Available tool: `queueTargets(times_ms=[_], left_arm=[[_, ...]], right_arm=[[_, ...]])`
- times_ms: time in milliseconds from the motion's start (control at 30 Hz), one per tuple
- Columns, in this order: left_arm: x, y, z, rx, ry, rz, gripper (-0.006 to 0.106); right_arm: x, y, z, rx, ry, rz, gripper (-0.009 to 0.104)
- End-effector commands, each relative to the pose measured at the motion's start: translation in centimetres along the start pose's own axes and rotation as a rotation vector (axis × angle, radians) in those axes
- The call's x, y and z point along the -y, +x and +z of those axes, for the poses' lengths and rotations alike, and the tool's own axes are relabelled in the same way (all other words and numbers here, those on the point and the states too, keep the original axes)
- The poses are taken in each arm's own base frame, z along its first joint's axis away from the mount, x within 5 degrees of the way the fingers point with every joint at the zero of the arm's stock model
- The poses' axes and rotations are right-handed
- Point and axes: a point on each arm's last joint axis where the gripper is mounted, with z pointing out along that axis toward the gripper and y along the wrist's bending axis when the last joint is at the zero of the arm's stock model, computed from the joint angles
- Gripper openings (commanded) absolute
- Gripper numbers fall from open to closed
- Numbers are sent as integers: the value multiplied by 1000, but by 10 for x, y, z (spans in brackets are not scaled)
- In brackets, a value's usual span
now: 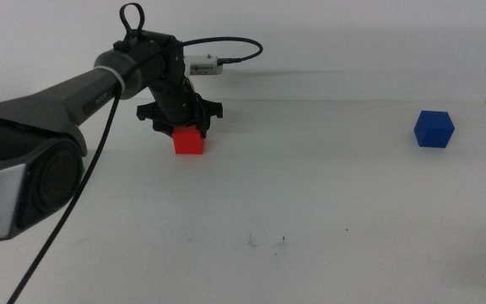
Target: Stack red cubes first, then green, then blue cubes in a specific spot.
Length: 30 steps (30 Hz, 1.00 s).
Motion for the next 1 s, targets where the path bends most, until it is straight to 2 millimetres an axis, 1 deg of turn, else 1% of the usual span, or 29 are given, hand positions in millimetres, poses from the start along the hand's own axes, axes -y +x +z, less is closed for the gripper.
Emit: queueTargets(times_ms=[0, 67, 133, 167, 233, 267, 300, 367, 433, 533, 567, 600, 767, 867, 967], left_arm=[[2, -1, -23, -20, 5, -13, 35], [7, 3, -41, -64, 9, -30, 26], [18, 13, -63, -80, 9, -36, 21], [24, 18, -78, -71, 11, -32, 20], [44, 41, -101, -51, 14, -17, 20], [55, 56, -105, -33, 10, -6, 20], [65, 70, -112, 6, 9, -12, 20], [86, 94, -120, 75, 13, -57, 20], [106, 117, -118, 94, 9, -83, 20], [128, 138, -106, 49, -1, -94, 20], [139, 146, -97, 36, 6, -77, 20], [143, 149, -92, 33, 12, -73, 20], [148, 157, -70, -19, 15, -76, 20], [149, 158, -66, -31, 17, -78, 20], [148, 160, -66, -49, 0, -82, 20]], right_arm=[[0, 0, 0, 10, -1, -14, 93], [0, 0, 0, 10, -1, -14, 93], [0, 0, 0, 10, -1, -14, 93], [0, 0, 0, 10, -1, -14, 93], [0, 0, 0, 10, -1, -14, 93], [0, 0, 0, 10, -1, -14, 93], [0, 0, 0, 10, -1, -14, 93], [0, 0, 0, 10, -1, -14, 93], [0, 0, 0, 10, -1, -14, 93], [0, 0, 0, 10, -1, -14, 93], [0, 0, 0, 10, -1, -14, 93], [0, 0, 0, 10, -1, -14, 93], [0, 0, 0, 10, -1, -14, 93], [0, 0, 0, 10, -1, -14, 93], [0, 0, 0, 10, -1, -14, 93]])
